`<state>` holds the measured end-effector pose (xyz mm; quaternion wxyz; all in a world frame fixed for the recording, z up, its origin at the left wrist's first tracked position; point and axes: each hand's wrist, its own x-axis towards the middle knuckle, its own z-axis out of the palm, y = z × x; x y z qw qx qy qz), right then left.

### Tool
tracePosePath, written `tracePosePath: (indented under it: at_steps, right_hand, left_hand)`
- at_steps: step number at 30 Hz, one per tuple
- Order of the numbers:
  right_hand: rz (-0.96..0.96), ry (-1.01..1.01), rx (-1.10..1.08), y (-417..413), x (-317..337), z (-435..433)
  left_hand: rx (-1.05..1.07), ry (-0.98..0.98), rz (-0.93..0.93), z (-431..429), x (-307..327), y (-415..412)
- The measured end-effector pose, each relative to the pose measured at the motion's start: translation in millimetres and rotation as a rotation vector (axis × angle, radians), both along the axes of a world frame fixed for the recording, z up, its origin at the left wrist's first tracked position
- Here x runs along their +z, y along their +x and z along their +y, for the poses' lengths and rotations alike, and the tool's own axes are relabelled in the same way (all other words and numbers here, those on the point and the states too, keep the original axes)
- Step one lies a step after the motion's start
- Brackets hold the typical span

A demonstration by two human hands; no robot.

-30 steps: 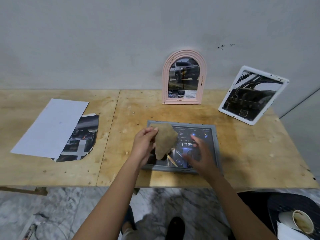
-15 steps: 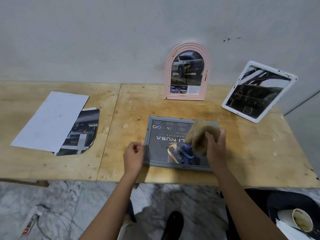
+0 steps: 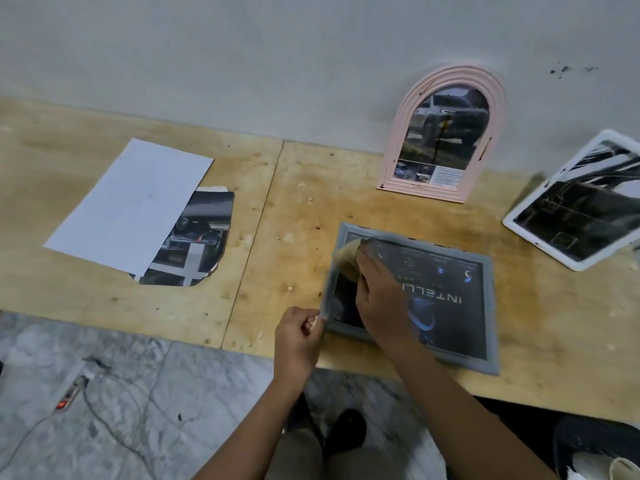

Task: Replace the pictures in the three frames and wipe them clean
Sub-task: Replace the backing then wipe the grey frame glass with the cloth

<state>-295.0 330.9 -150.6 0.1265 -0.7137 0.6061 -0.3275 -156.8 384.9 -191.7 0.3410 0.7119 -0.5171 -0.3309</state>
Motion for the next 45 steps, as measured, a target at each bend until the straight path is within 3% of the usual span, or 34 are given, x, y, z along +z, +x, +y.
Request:
tracePosePath:
  at_steps: [3, 8, 12, 19, 25, 36, 41, 45]
  right_hand:
    - [0.097, -0.059, 0.119, 2.2, -6.6, -10.0]
    - [0.314, 0.350, 0.379, -2.7, -20.7, -5.1]
    - [0.444, 0.316, 0.516, -5.4, -14.8, -28.8]
    - [0.475, 0.540, 0.915, 0.8, -10.5, -61.1]
    - [0.329, 0.454, 0.928, -3.0, -24.8, -63.2]
    - [0.303, 0.146, 0.939, -10.6, -37.7, -66.6]
    - [0.245, 0.036, 0.955, -16.1, -47.0, -70.7]
    - [0.319, 0.026, 0.865, -20.3, -44.8, -81.3]
  left_hand:
    - [-0.011, 0.002, 0.035, 0.8, -4.1, 2.0]
    - [0.005, 0.006, 0.035, 0.5, -5.9, 2.5]
    - [0.052, -0.032, 0.042, 4.2, -10.4, -1.3]
    - [0.117, -0.051, 0.080, 10.4, -2.6, -7.9]
    - [0.327, 0.022, 0.065, 8.3, 1.9, -27.9]
    - [0.297, 0.000, -0.115, 11.0, -5.5, -32.5]
    - [0.297, 0.005, -0.112, 8.4, -2.6, -31.0]
    - [0.314, 0.021, -0.060, 8.1, 1.0, -31.8]
